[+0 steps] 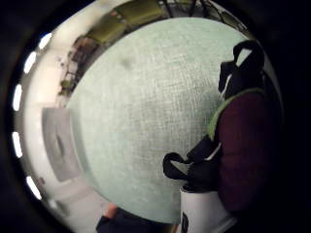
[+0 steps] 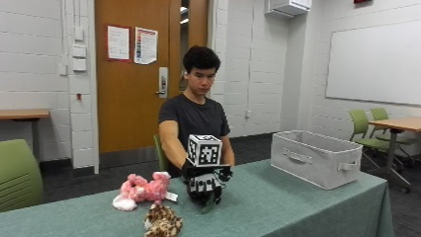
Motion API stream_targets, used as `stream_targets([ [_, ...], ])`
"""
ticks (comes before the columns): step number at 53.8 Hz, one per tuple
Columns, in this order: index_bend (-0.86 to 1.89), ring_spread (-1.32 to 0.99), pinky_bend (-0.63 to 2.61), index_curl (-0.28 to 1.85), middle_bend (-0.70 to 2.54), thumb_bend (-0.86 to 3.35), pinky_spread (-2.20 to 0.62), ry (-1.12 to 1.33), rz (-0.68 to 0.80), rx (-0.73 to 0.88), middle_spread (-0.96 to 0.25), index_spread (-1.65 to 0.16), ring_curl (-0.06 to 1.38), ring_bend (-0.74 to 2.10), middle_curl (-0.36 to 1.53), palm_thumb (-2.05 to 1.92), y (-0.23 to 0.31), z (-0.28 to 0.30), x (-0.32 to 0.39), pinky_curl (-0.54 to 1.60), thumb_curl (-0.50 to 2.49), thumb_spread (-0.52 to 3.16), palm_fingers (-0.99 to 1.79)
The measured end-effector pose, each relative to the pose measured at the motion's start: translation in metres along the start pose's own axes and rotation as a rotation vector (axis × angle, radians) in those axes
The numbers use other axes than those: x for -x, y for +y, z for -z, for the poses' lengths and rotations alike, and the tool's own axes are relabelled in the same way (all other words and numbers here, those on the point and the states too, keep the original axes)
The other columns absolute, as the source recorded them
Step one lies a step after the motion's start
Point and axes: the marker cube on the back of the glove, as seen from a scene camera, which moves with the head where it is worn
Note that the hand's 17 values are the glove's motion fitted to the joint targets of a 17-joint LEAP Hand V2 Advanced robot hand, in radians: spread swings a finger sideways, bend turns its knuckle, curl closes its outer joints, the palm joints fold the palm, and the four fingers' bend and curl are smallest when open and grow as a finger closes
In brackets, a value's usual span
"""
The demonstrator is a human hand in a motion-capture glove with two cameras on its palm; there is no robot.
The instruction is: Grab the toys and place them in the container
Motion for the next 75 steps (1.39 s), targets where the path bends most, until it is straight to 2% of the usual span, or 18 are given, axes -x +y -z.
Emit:
stream_targets([
  [10,0.63,-0.42,0.98,0.22,0.91,0.13,-0.43,-0.087,0.033,-0.066,-0.35,-0.3,0.53,1.23,0.66,0.55,0.0,0.049,0.005,0.41,0.59,0.79,1.16],
  [19,0.69,-0.42,0.96,0.28,0.93,0.1,-0.44,-0.15,0.046,-0.17,-0.36,-0.27,0.54,1.23,0.69,0.54,0.003,0.142,0.036,0.42,0.67,0.65,1.14],
  [26,0.69,-0.43,0.95,0.31,0.93,0.08,-0.44,-0.181,0.12,-0.279,-0.37,-0.27,0.54,1.23,0.69,0.53,0.014,0.232,0.086,0.43,0.73,0.58,1.12],
  [37,0.65,-0.43,0.94,0.34,0.91,0.06,-0.45,-0.222,0.285,-0.407,-0.37,-0.26,0.54,1.21,0.7,0.52,0.033,0.322,0.201,0.43,0.81,0.52,1.11],
  [48,0.6,-0.44,0.93,0.36,0.89,0.04,-0.45,-0.313,0.517,-0.396,-0.37,-0.26,0.54,1.2,0.7,0.52,0.065,0.353,0.343,0.44,0.87,0.48,1.11],
  [56,0.56,-0.44,0.92,0.38,0.88,0.03,-0.45,-0.286,0.682,-0.391,-0.38,-0.27,0.54,1.19,0.7,0.52,0.087,0.355,0.447,0.44,0.92,0.48,1.11],
  [64,0.53,-0.44,0.92,0.4,0.87,0.02,-0.45,-0.2,0.805,-0.403,-0.38,-0.27,0.54,1.19,0.71,0.52,0.103,0.344,0.51,0.44,0.96,0.48,1.12],
  [68,0.51,-0.44,0.91,0.41,0.87,0.01,-0.45,-0.262,0.802,-0.345,-0.38,-0.28,0.54,1.18,0.71,0.52,0.113,0.339,0.534,0.44,0.98,0.49,1.12],
  [72,0.47,-0.44,0.91,0.41,0.85,0.0,-0.45,-0.203,0.744,-0.224,-0.38,-0.29,0.54,1.19,0.71,0.52,0.11,0.322,0.542,0.45,1.0,0.49,1.1],
  [74,0.34,-0.43,0.97,0.38,0.8,-0.01,-0.45,-0.165,0.687,-0.147,-0.39,-0.31,0.53,1.18,0.69,0.49,0.108,0.314,0.544,0.46,1.0,0.54,0.97],
  [75,0.16,-0.42,1.04,0.34,0.71,-0.07,-0.45,-0.144,0.68,-0.127,-0.36,-0.32,0.54,1.21,0.67,0.38,0.107,0.311,0.543,0.47,0.97,0.65,0.8],
])
